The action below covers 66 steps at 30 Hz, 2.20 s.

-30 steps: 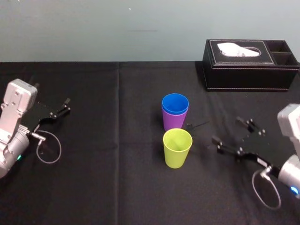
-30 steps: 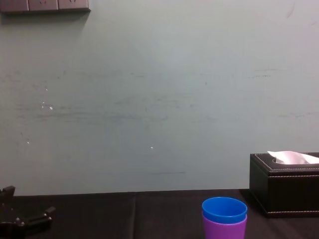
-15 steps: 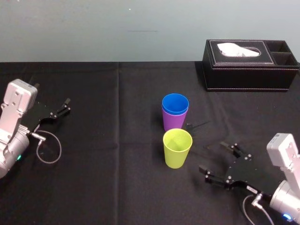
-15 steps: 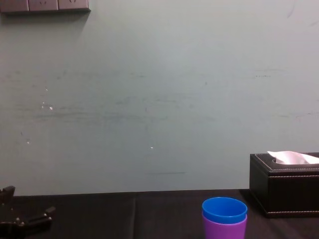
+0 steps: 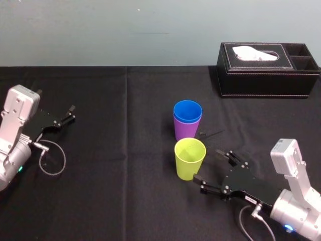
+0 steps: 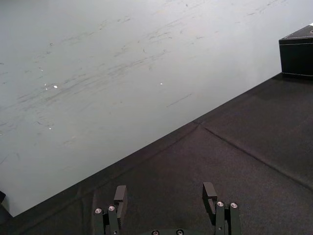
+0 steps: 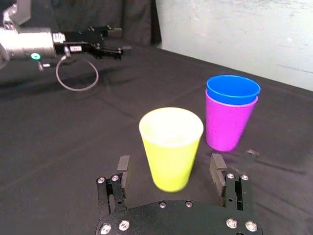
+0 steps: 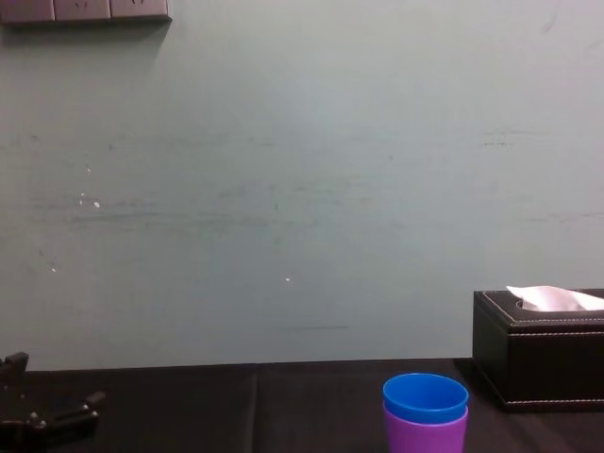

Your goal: Stack the three plastic cups sequentially using one hand.

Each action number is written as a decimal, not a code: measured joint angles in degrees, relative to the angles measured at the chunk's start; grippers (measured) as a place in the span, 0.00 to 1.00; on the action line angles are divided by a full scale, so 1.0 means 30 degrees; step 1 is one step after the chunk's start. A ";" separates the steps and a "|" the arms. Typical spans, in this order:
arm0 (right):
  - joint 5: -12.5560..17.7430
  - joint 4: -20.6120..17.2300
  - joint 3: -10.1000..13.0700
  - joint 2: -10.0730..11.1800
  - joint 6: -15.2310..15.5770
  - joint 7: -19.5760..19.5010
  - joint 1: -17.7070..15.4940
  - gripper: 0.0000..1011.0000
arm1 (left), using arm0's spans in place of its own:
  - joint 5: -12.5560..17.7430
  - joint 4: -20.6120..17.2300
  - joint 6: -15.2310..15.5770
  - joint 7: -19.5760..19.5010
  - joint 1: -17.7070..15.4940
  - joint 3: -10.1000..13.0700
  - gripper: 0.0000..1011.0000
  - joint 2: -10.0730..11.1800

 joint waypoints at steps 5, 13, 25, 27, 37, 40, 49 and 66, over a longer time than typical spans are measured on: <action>0.0123 0.0285 -0.0447 -0.0177 0.0116 0.0106 0.0546 0.99 | 0.0000 0.0000 -0.0001 0.0000 0.0001 0.0001 1.00 0.0000; -0.0187 0.0741 -0.1188 -0.0464 0.0237 0.0075 0.1305 0.99 | 0.0000 -0.0001 -0.0001 0.0000 0.0001 0.0001 1.00 0.0000; -0.0928 0.1476 -0.1717 -0.1057 -0.0156 -0.0506 0.2208 0.99 | -0.0001 0.0000 -0.0001 0.0000 0.0001 0.0000 1.00 0.0000; -0.1050 0.1645 -0.1763 -0.1153 -0.0202 -0.0573 0.2322 0.99 | 0.0000 0.0000 -0.0001 0.0000 0.0002 0.0000 1.00 0.0000; -0.1247 0.2629 -0.1935 -0.1754 -0.0581 -0.0646 0.2898 0.99 | -0.0001 0.0000 -0.0001 0.0000 0.0001 0.0000 1.00 0.0000; -0.1234 0.2801 -0.1941 -0.1902 -0.0677 -0.0643 0.3012 0.99 | 0.0000 0.0001 -0.0001 0.0000 0.0001 0.0000 1.00 -0.0001; -0.1023 0.3237 -0.1885 -0.2276 -0.0787 -0.0657 0.3176 0.99 | 0.0000 0.0000 -0.0001 0.0000 0.0001 0.0000 1.00 0.0000; -0.1035 0.3154 -0.1876 -0.2217 -0.0779 -0.0667 0.3164 0.81 | 0.0000 0.0000 -0.0001 0.0000 0.0001 0.0001 1.00 -0.0001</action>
